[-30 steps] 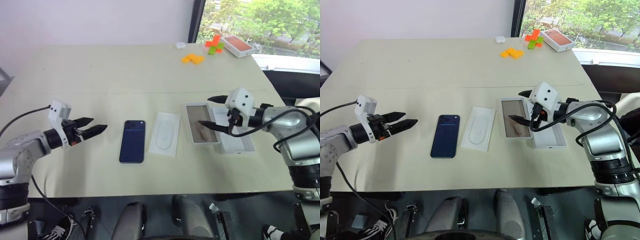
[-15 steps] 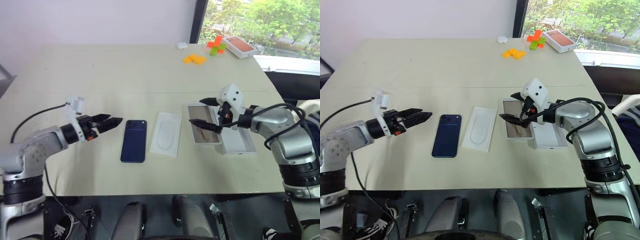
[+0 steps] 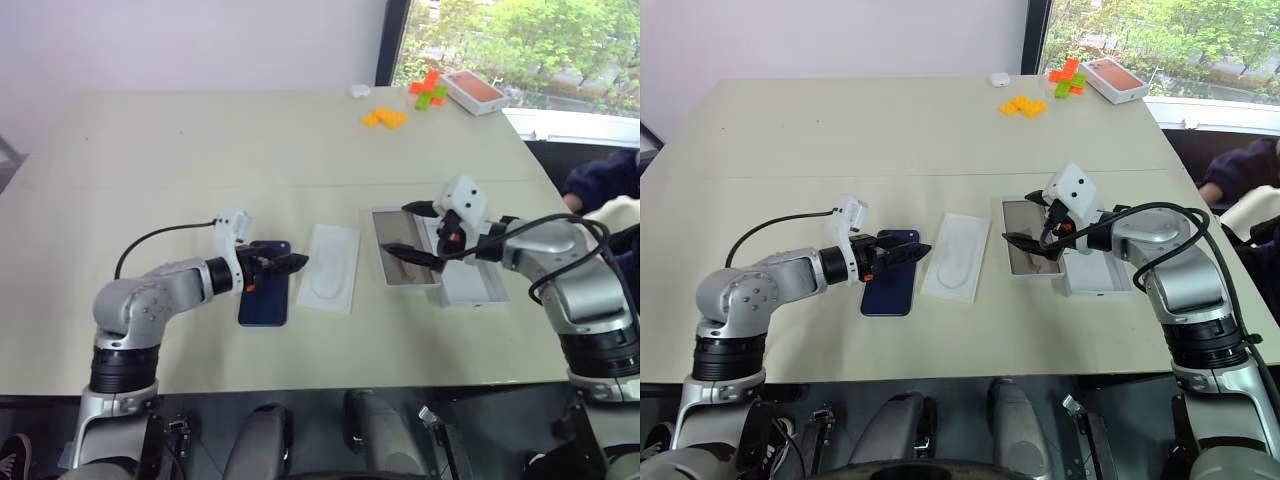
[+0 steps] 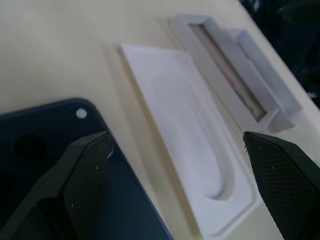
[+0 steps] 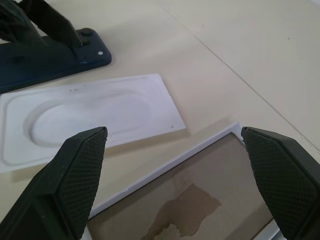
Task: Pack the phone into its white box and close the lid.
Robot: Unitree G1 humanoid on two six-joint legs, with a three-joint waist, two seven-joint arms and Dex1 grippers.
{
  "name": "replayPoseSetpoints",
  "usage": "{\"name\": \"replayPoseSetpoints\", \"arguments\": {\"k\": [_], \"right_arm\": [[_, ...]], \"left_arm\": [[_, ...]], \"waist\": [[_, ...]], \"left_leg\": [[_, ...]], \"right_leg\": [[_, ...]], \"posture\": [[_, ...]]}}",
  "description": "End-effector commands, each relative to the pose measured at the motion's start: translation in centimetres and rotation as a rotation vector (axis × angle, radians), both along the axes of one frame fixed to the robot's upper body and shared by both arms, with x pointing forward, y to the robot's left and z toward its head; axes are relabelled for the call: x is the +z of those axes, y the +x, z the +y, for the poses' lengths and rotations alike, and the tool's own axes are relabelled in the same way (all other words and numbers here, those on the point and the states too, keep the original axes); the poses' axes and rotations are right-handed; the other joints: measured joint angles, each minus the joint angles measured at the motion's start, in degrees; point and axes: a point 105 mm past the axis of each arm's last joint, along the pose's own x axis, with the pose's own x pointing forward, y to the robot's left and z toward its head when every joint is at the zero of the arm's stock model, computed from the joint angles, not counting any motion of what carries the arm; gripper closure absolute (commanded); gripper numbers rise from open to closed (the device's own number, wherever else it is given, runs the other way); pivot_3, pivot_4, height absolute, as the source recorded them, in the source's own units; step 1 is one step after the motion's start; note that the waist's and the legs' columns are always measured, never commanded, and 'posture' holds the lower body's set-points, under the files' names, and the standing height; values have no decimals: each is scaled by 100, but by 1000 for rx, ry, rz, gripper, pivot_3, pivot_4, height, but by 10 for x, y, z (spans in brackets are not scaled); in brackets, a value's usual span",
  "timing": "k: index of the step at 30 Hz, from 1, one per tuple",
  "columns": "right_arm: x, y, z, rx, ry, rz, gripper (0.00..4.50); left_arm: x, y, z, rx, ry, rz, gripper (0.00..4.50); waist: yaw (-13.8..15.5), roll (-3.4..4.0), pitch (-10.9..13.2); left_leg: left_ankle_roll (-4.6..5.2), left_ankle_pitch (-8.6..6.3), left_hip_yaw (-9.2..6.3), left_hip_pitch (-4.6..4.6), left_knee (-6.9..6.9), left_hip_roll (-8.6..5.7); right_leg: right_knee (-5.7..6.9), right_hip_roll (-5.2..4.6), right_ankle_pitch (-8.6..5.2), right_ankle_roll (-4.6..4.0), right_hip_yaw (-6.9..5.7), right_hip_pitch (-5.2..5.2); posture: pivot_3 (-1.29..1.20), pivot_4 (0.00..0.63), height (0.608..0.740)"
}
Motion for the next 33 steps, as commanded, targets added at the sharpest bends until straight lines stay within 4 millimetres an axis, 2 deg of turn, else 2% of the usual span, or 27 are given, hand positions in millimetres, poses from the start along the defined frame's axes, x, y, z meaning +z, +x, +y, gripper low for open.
{"name": "replayPoseSetpoints", "arguments": {"k": [1, 5, 9, 12, 18, 23, 26, 29, 33], "right_arm": [[13, 0, -2, 0, -17, -66, 0], [15, 1, -2, -2, -23, -75, 0], [17, 4, -13, -25, -56, -94, 0], [19, 4, -17, -32, -69, -100, 0], [20, 3, -14, -26, -69, -108, 0], [22, 5, -18, -34, -88, -121, 0], [23, 7, -25, -57, -96, -127, 0], [24, 7, -27, -57, -105, -130, 0], [24, 7, -26, -54, -108, -136, 0]], "left_arm": [[10, 3, -13, -14, -38, -19, 29], [8, 4, -17, -27, -42, 14, 29], [-6, 8, -11, 15, 41, 45, 29], [-4, 7, -17, 3, 14, 54, 29], [-4, 8, -27, -11, -7, 60, 29], [-15, 16, -36, 19, -18, 136, 29], [-16, 20, -35, 42, -2, 142, 29], [-14, 20, -35, 37, -18, 145, 860], [-14, 21, -35, 44, -37, 159, 2893]], "waist": [[5, 0, 0], [10, -1, 0], [1, 0, -1], [4, 0, -1], [8, 0, -1], [19, -1, -2], [5, 0, -2], [-14, 0, -2], [-1, 0, -2]], "left_leg": [[0, 0, 0, 0, 0, 0], [0, 0, -1, -1, 1, -2], [0, 0, 1, 1, 0, -2], [0, 0, 0, 8, 1, -1], [0, 0, 0, 8, 0, -1], [0, 0, -2, 7, 1, -3], [0, 0, -1, 8, 1, -5], [0, 0, 0, 11, 0, -2], [0, 0, -2, 10, 0, 1]], "right_leg": [[1, 0, 0, 0, 0, 0], [-1, 0, 0, 0, 0, 2], [-1, 1, 0, 0, 1, 2], [-2, 1, -1, 0, 1, 10], [-2, 1, -1, 0, 1, 10], [-2, 1, -1, 0, 1, 12], [-4, 1, -1, 0, 1, 13], [-2, 4, -1, 0, 2, 12], [-2, 11, -1, 0, 2, 11]], "posture": [[0, 150, 740], [0, 150, 740], [0, 150, 740], [0, 150, 740], [0, 150, 740], [0, 150, 740], [0, 150, 740], [0, 150, 740], [0, 150, 740]]}}
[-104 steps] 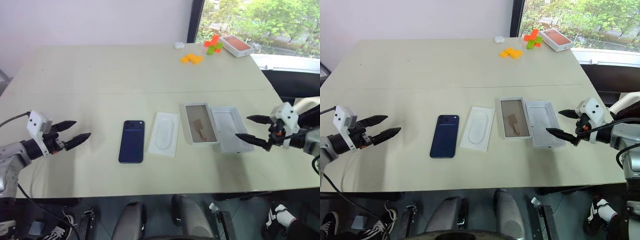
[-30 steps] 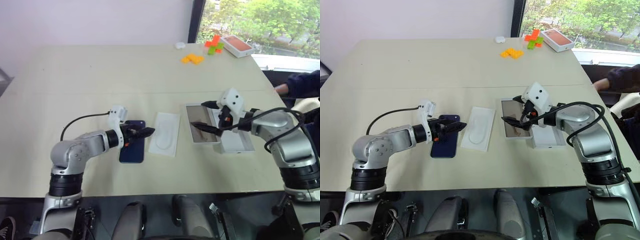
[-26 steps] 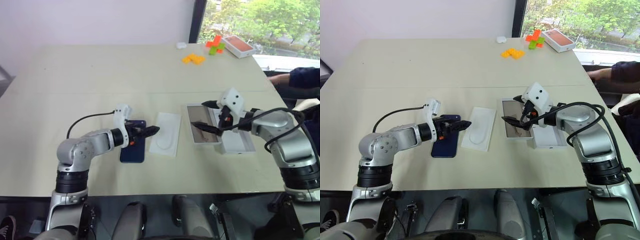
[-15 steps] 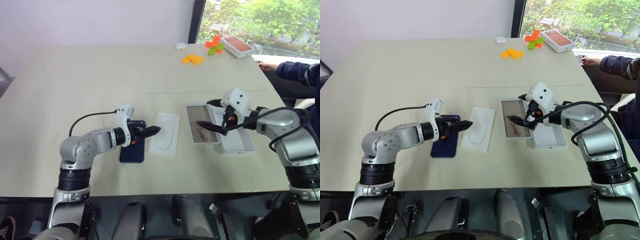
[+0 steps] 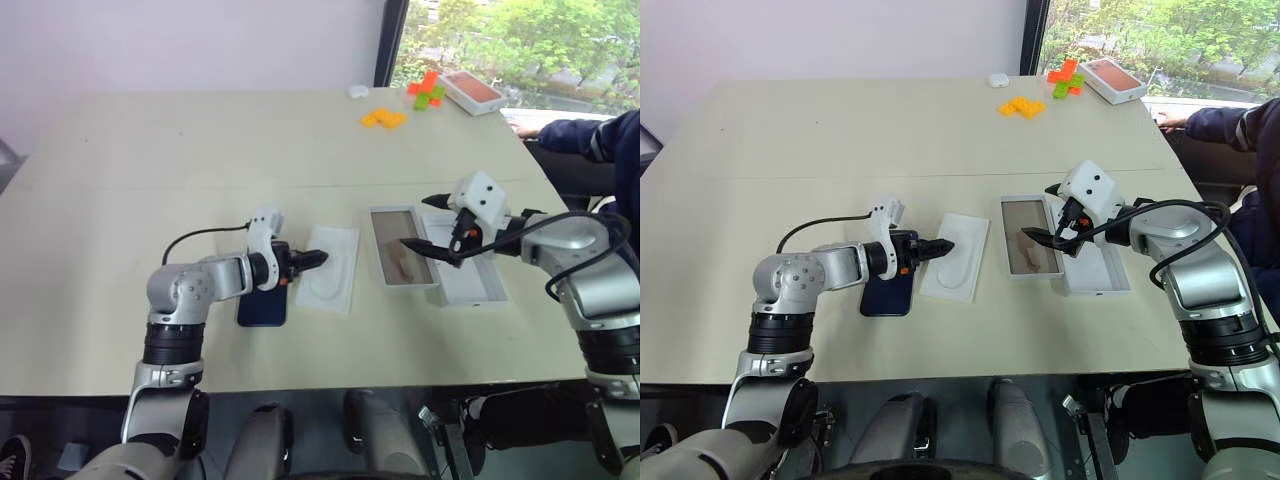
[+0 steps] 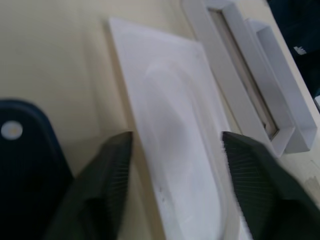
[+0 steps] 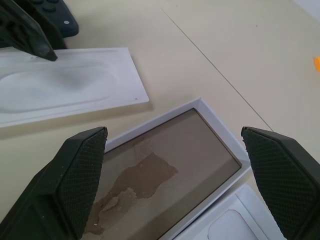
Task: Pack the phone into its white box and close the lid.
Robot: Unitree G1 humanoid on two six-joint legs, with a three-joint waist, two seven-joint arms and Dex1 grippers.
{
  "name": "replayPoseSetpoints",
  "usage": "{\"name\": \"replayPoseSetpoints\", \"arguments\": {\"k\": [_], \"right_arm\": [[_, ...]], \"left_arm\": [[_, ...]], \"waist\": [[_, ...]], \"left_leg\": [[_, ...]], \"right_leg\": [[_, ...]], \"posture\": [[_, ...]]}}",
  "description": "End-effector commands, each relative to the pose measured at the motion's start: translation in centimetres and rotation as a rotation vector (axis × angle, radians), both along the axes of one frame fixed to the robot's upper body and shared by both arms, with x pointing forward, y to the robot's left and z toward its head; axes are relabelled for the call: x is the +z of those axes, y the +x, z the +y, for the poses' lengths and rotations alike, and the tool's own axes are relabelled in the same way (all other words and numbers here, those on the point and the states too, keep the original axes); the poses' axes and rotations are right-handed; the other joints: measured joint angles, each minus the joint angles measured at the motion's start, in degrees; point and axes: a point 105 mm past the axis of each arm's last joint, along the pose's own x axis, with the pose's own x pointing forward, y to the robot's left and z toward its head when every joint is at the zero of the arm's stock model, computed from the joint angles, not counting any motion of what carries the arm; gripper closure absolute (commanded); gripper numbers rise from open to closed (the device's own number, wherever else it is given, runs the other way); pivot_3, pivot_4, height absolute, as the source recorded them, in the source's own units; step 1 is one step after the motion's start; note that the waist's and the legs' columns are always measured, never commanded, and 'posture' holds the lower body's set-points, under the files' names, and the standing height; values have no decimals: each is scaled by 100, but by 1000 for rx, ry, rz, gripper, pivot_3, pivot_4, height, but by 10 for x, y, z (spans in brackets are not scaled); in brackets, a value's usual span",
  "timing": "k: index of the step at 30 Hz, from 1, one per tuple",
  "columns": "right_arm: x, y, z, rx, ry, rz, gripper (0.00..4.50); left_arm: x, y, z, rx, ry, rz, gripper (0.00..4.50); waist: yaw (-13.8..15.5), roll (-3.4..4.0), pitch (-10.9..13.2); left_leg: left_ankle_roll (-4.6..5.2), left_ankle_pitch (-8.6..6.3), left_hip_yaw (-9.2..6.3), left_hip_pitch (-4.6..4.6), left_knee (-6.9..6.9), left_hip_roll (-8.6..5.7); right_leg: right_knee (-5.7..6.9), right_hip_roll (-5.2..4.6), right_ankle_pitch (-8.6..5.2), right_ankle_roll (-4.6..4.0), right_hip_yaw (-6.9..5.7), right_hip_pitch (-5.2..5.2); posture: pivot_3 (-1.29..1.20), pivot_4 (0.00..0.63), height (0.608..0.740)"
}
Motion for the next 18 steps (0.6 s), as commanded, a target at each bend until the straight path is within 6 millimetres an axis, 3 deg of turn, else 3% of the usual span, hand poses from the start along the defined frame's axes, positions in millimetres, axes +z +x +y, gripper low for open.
{"name": "replayPoseSetpoints", "arguments": {"k": [1, 3, 13, 18], "right_arm": [[18, 0, -1, 6, -8, -72, 0], [18, 0, 0, 7, -7, -73, 0], [16, -1, -3, -2, -7, -66, 0], [13, -4, -14, -20, 12, -28, 0]], "left_arm": [[4, 3, 4, 22, -12, -9, 3442], [4, 3, 5, 36, -30, 1, 4437], [21, 10, 12, 93, -163, -8, 4479], [40, 16, 19, 157, -330, 36, 4479]], "waist": [[8, 0, 0], [14, 0, 0], [11, 0, 0], [24, -2, 1]], "left_leg": [[0, 0, 0, -1, 0, 0], [0, 0, 0, -3, 0, -1], [0, 0, -1, -4, 0, -3], [-1, 0, -2, -6, 0, -3]], "right_leg": [[0, -1, 0, 0, 0, 0], [-2, -5, 0, 0, 0, -1], [-2, -8, 0, 0, 0, -1], [-3, -8, 0, 0, -1, -1]], "posture": [[0, 150, 740], [0, 150, 740], [0, 150, 740], [0, 150, 740]]}}
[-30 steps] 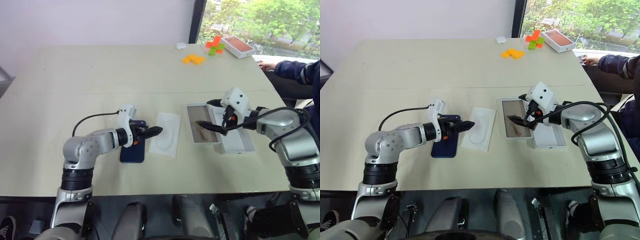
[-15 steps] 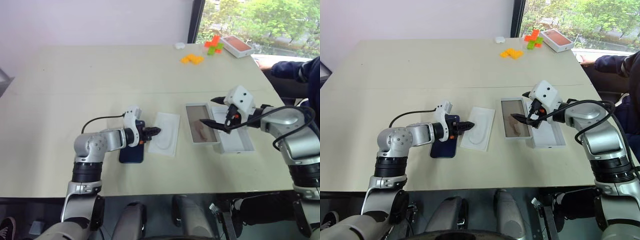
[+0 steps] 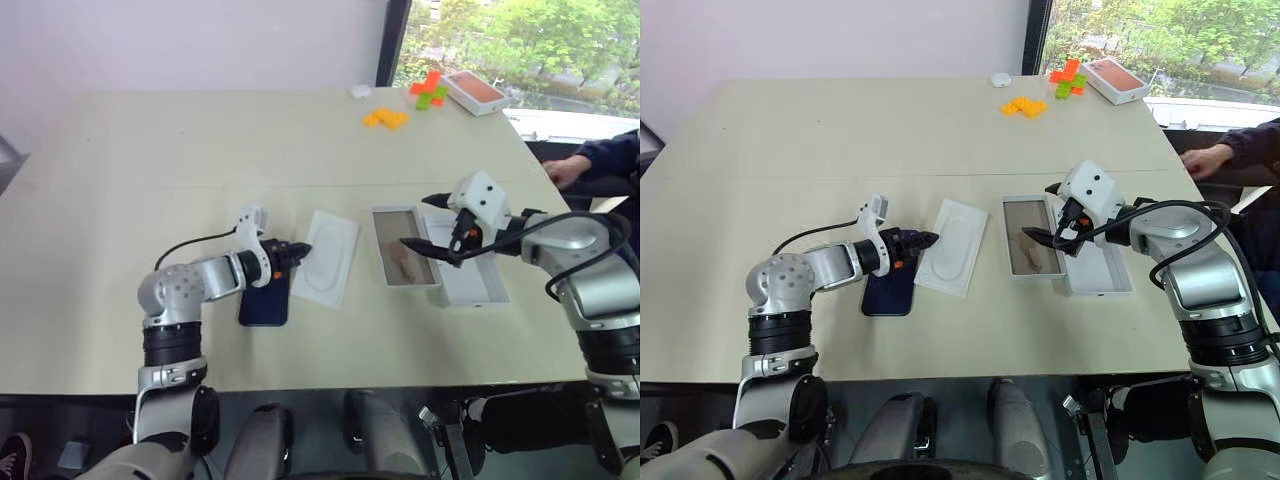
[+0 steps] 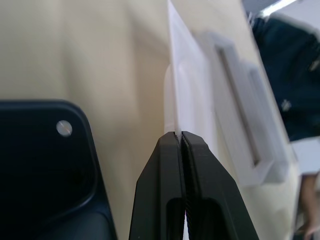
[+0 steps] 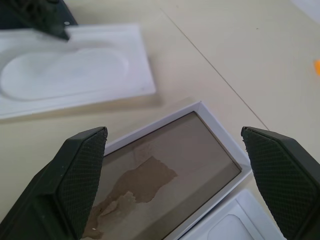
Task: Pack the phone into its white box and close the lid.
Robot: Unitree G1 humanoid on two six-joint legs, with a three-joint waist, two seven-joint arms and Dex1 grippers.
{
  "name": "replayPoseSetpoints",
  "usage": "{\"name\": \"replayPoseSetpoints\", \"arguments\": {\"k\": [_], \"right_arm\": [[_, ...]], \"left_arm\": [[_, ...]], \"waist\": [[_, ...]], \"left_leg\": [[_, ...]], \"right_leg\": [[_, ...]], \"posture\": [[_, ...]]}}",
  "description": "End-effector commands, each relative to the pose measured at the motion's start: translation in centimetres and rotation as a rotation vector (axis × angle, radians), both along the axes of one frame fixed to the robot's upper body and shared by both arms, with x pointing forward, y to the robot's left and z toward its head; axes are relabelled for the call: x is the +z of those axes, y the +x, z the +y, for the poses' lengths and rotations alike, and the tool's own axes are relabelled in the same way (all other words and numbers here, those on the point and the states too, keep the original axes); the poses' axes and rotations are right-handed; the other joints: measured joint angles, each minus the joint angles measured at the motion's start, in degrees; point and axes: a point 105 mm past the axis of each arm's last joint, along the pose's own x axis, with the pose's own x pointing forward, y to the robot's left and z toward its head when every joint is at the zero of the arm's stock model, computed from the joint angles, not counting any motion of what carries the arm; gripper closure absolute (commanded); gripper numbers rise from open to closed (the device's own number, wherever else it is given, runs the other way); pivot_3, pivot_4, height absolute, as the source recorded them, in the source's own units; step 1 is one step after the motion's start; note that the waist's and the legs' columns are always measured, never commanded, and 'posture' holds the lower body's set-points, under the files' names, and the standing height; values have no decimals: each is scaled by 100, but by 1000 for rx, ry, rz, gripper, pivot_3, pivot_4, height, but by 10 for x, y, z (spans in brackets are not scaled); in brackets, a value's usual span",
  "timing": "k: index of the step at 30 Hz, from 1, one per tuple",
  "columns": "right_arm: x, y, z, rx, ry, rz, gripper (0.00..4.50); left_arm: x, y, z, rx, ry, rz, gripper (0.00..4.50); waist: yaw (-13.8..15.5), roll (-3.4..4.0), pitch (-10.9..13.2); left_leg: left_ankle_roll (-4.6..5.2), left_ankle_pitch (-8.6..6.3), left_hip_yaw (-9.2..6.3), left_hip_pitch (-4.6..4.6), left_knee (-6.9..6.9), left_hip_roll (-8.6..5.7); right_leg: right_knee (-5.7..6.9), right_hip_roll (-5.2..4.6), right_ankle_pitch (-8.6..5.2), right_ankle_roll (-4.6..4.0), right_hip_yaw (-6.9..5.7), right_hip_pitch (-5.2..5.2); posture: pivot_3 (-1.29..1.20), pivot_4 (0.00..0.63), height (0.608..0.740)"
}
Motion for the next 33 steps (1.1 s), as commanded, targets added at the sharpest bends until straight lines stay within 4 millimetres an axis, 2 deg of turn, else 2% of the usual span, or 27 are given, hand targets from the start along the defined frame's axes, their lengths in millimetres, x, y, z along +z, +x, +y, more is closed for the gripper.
{"name": "replayPoseSetpoints", "arguments": {"k": [1, 3, 6, 10, 12, 20, 24, 33], "right_arm": [[13, -5, -14, -15, 13, -23, 0], [9, -12, -20, 6, 5, 0, 0], [14, -20, -26, 24, 50, 10, 0], [20, -31, -42, 25, 84, 19, 0], [17, -33, -47, 12, 76, 19, 0], [15, -29, -49, -22, 85, -2, 0], [14, -28, -48, -27, 82, -12, 0], [14, -27, -46, -23, 77, -19, 0]], "left_arm": [[22, 7, 3, 44, -101, -16, 4479], [26, 10, 2, 75, -124, 3, 4479], [38, 16, -4, 117, -209, 7, 4479], [45, 15, -29, 105, -247, 26, 4479], [48, 18, -48, 105, -253, 37, 4479], [38, 24, -91, 120, -188, 71, 4479], [42, 18, -117, 27, -174, 49, 4479], [51, 29, -94, 55, -185, -32, 4479]], "waist": [[19, 0, 0], [26, 0, 0], [38, -2, 1], [51, -3, 2], [80, -6, 3], [83, -5, 2], [124, -5, 3], [129, -5, 3]], "left_leg": [[0, 0, -1, -1, 0, -1], [0, 0, -2, -3, 0, -4], [0, 0, -3, -7, 0, -9], [0, 0, -2, -6, 0, -11], [0, 0, -1, -4, 0, -12], [-10, 5, 10, -2, 0, -15], [-10, 5, 9, -5, 0, -16], [-9, 5, 10, -5, 0, -17]], "right_leg": [[0, 0, 0, 0, 0, 0], [-3, -2, 0, 0, 0, 1], [-7, -6, 0, 1, 0, 1], [-8, -7, 0, 2, 0, 1], [-8, -5, 0, 2, 0, 2], [-9, 16, 0, 1, 4, 2], [-13, 13, 0, 1, 5, 1], [-13, 12, 0, 1, 4, 1]], "posture": [[0, 150, 740], [0, 150, 740], [0, 150, 740], [0, 150, 740], [0, 150, 740], [0, 150, 740], [0, 150, 740], [0, 150, 740]]}}
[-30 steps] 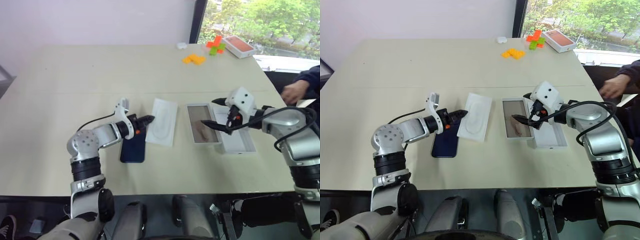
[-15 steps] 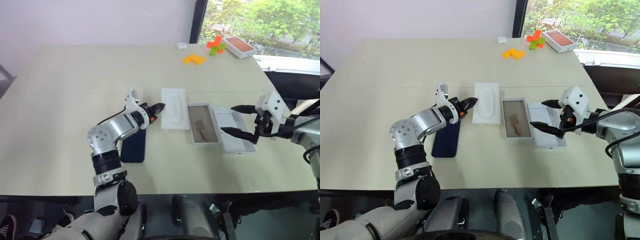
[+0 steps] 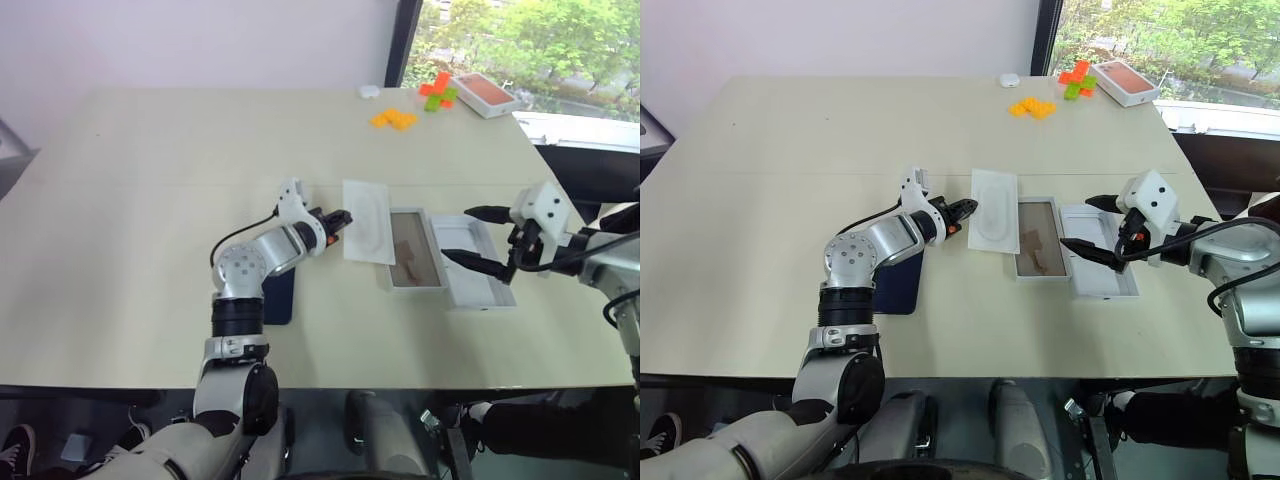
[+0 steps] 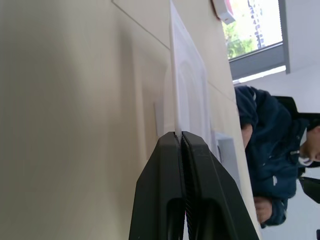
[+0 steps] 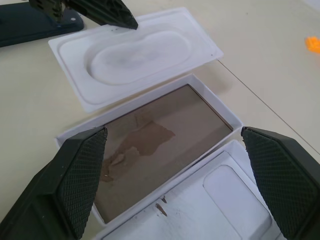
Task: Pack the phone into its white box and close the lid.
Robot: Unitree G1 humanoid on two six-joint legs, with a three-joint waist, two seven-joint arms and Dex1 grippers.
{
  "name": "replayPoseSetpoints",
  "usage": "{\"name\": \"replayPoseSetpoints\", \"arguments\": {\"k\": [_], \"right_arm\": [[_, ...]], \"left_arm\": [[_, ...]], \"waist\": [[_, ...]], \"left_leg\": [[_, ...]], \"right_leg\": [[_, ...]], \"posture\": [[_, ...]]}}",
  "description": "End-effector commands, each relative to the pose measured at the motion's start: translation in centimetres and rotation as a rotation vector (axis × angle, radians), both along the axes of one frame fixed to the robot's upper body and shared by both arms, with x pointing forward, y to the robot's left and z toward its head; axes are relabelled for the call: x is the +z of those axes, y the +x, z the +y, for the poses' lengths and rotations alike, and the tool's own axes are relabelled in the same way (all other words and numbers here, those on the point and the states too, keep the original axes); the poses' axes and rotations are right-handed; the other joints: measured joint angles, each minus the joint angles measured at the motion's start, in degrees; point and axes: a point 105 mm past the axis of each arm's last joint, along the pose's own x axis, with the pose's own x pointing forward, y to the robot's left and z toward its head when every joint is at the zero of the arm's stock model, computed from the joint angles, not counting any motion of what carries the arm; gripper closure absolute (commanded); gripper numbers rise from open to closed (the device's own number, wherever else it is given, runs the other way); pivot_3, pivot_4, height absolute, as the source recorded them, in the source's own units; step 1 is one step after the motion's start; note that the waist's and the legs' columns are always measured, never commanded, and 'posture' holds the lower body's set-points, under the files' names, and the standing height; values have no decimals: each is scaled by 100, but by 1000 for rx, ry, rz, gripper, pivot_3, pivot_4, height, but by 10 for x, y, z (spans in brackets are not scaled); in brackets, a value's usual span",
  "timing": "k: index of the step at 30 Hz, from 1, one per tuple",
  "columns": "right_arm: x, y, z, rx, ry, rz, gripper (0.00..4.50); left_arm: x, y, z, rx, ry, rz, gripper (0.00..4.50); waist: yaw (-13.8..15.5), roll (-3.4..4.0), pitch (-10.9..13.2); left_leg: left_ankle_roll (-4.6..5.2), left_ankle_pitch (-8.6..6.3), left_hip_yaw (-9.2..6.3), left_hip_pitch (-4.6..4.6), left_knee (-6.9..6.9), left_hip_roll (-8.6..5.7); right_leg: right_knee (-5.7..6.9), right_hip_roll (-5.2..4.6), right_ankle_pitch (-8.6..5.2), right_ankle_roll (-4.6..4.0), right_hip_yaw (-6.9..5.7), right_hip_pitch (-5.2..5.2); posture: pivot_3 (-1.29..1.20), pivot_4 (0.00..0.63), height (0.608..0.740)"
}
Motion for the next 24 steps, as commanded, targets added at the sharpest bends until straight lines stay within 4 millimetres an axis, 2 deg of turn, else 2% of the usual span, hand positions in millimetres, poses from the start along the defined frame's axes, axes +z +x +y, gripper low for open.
{"name": "replayPoseSetpoints", "arguments": {"k": [1, 4, 8, 10, 12, 16, 19, 24], "right_arm": [[12, 1, 4, 18, 2, -54, 0], [12, 4, 6, 24, -1, -60, 0], [12, 5, 8, 28, -1, -60, 0], [12, 5, 9, 34, 3, -58, 0], [12, 4, 10, 35, 5, -58, 0], [11, 5, 11, 43, 6, -53, 0], [7, 5, 12, 52, -14, -49, 0], [-8, 12, 27, 43, -102, -16, 0]], "left_arm": [[31, -3, -15, -64, -84, -89, 4479], [38, -6, -19, -87, -120, -104, 4479], [40, -6, -8, -103, -18, -214, 4479], [35, -11, 7, -140, 128, -331, 4479], [29, -10, 28, -111, 114, -313, 4479], [41, -18, 67, -99, 129, -431, 4479], [47, -23, 83, -93, 125, -473, 4479], [51, -25, 109, -37, 129, -503, 4479]], "waist": [[2, 0, 0], [-1, 0, 0], [1, 0, 0], [-23, 2, -1], [-58, 5, -2], [-103, 4, -2], [-110, 4, -1], [-123, 5, -2]], "left_leg": [[0, 0, 0, 0, 0, 0], [0, 0, 0, 0, 0, 0], [0, 0, 1, -1, 0, -1], [0, 0, 3, -1, -1, -1], [-1, 0, 2, 3, -3, 2], [-3, 2, -6, 7, -3, 12], [-3, 2, -8, 3, -3, 19], [-3, 2, -7, 2, -2, 14]], "right_leg": [[0, 0, 0, 0, 0, 0], [0, 0, 0, 0, 0, 0], [0, 1, 0, 0, -1, 0], [0, 2, 0, 0, -1, 0], [4, 3, -1, -1, 2, -1], [10, 3, 0, -1, 2, -2], [10, 0, -1, -1, 1, -4], [8, -11, 0, -1, 2, -2]], "posture": [[0, 150, 740], [0, 150, 740], [0, 150, 740], [0, 150, 740], [0, 150, 740], [0, 150, 740], [0, 150, 740], [0, 150, 740]]}}
